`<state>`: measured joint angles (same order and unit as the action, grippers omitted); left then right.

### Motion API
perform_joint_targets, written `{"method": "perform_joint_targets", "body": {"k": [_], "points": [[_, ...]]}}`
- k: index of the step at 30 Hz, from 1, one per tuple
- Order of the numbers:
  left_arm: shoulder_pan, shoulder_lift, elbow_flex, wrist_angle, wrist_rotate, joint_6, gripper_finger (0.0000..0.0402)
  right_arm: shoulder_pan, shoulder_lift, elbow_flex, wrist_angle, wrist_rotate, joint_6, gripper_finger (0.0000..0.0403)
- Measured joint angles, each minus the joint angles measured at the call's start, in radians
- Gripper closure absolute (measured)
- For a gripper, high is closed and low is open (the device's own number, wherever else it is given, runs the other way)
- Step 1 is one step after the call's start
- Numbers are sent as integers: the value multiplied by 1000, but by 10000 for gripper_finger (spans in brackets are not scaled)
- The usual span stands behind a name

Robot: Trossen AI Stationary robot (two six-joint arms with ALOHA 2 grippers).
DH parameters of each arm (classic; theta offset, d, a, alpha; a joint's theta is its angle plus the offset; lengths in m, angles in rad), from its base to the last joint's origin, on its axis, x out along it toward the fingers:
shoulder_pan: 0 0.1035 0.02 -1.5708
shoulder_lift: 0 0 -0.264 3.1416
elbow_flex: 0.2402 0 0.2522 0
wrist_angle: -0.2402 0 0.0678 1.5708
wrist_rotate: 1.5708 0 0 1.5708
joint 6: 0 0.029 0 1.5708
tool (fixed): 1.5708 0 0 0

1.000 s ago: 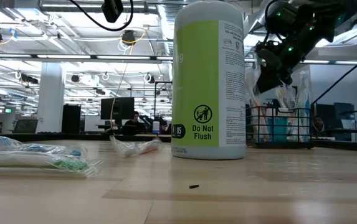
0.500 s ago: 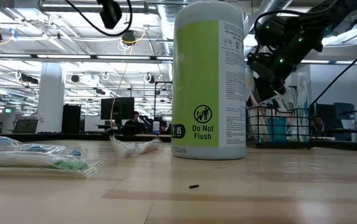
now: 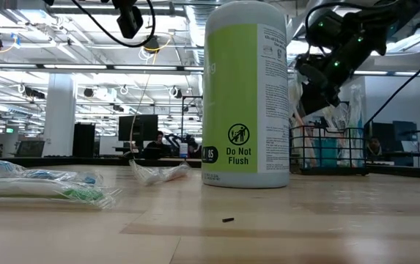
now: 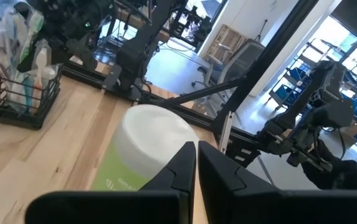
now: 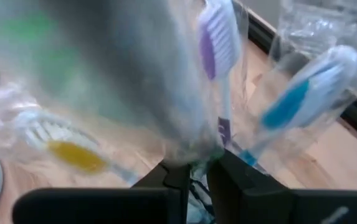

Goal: Pick & Place toothbrushing station
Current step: Put the green toothbrush into the wire organizer, then put the blue toothbrush into the wire organizer

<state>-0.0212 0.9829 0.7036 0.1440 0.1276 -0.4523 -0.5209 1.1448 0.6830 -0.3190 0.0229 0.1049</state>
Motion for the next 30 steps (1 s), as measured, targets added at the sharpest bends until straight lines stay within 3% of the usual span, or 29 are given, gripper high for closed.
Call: {"method": "perform_joint_targets", "body": {"k": [6, 18, 30], "points": [[-2, 0, 0, 11, 0, 0, 390, 0, -8, 0, -13, 0, -10, 356], [-2, 0, 0, 23, 0, 0, 390, -12, -7, 0, -23, 2, 0, 283], [-2, 0, 0, 23, -1, 0, 390, -9, -83, 26, -82, 3, 19, 284]]}}
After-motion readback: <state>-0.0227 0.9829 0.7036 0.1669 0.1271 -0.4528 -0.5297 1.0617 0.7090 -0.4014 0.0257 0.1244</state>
